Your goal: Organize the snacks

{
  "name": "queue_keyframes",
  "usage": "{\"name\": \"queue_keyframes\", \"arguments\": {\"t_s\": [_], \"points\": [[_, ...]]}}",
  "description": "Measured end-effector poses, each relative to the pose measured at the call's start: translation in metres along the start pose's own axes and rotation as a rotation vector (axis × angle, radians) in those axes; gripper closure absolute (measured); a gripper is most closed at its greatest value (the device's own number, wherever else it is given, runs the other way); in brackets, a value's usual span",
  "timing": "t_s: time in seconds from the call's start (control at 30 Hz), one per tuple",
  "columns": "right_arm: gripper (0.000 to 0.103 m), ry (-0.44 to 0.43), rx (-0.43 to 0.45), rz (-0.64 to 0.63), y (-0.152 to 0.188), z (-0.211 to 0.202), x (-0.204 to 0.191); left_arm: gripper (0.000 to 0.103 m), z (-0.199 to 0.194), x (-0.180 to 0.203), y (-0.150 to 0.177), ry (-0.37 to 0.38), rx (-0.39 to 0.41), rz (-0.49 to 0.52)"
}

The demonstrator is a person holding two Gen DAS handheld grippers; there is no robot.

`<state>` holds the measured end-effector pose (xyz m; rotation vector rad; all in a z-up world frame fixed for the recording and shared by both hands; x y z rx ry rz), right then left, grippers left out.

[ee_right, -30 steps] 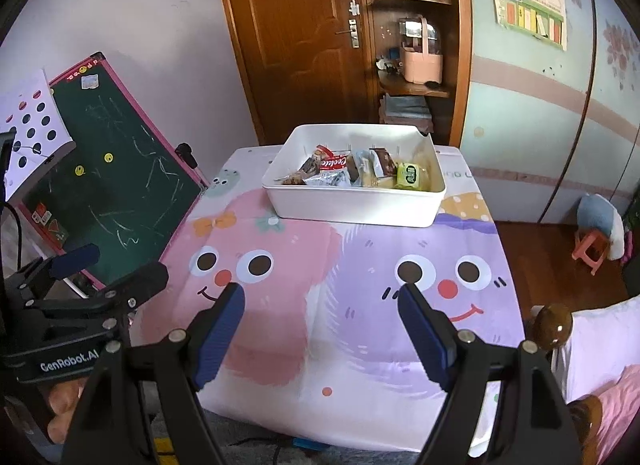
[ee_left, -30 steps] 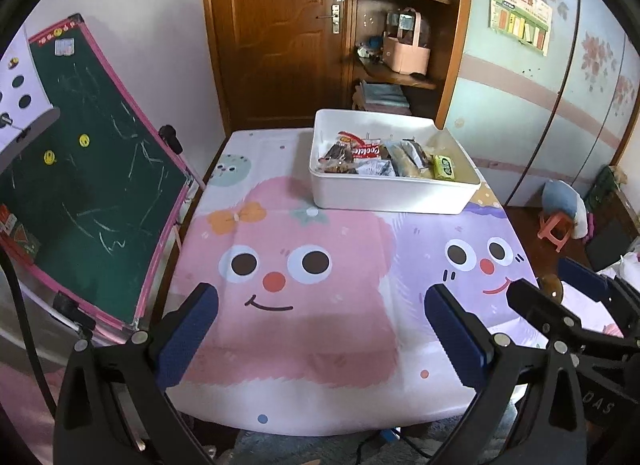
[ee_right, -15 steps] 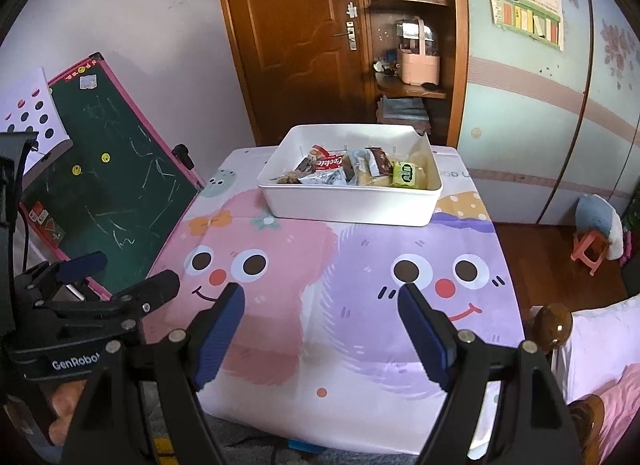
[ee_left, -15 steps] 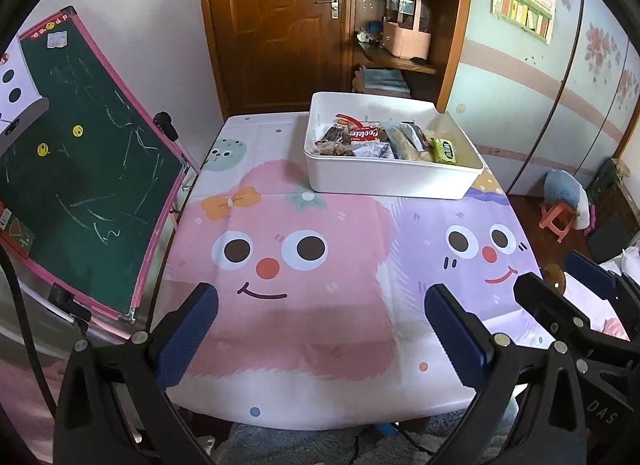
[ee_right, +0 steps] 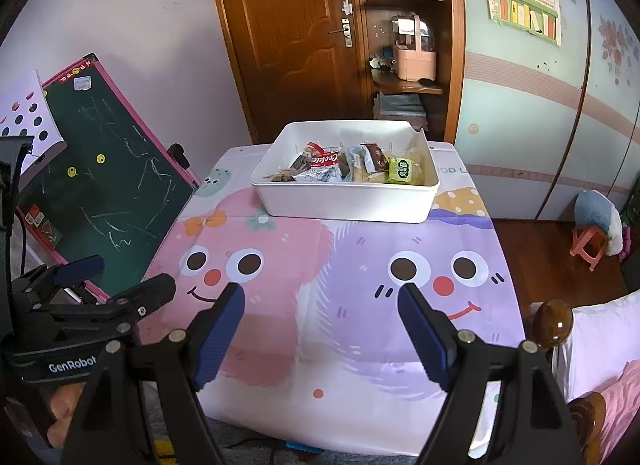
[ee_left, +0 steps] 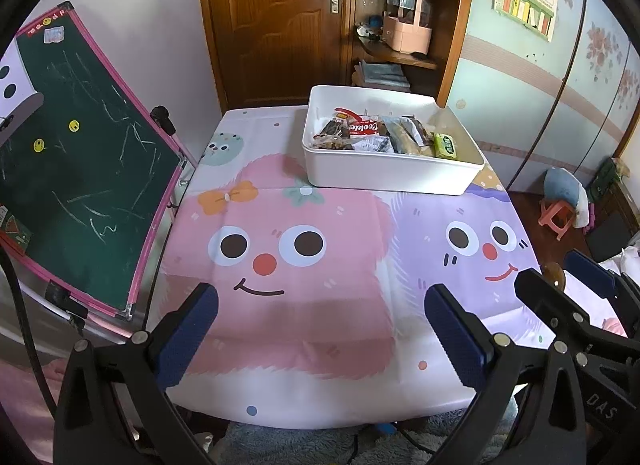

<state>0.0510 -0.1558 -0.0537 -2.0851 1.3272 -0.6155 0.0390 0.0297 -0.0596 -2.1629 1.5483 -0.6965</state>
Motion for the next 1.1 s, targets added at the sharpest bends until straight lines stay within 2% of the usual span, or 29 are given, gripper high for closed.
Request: {"name": "queue_keyframes", "arguments": {"t_s": [1.1], "points": [[0.023,-0.015,-0.011,0.023,0.0047,0.0061,0.0004,0.001,0.0056,0.0022,0.0033,0.0,-0.017,-0.002]]}}
Point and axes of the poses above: each gripper's, at about its wrist camera, not at the fingertips, and z roughly the way its jaws point, x to its right, y to its underside, the point moved 6 cm from there along z, roughly the way its jaws point, and after that the axes turned 14 degrees about -z, right-handed, at the moved point
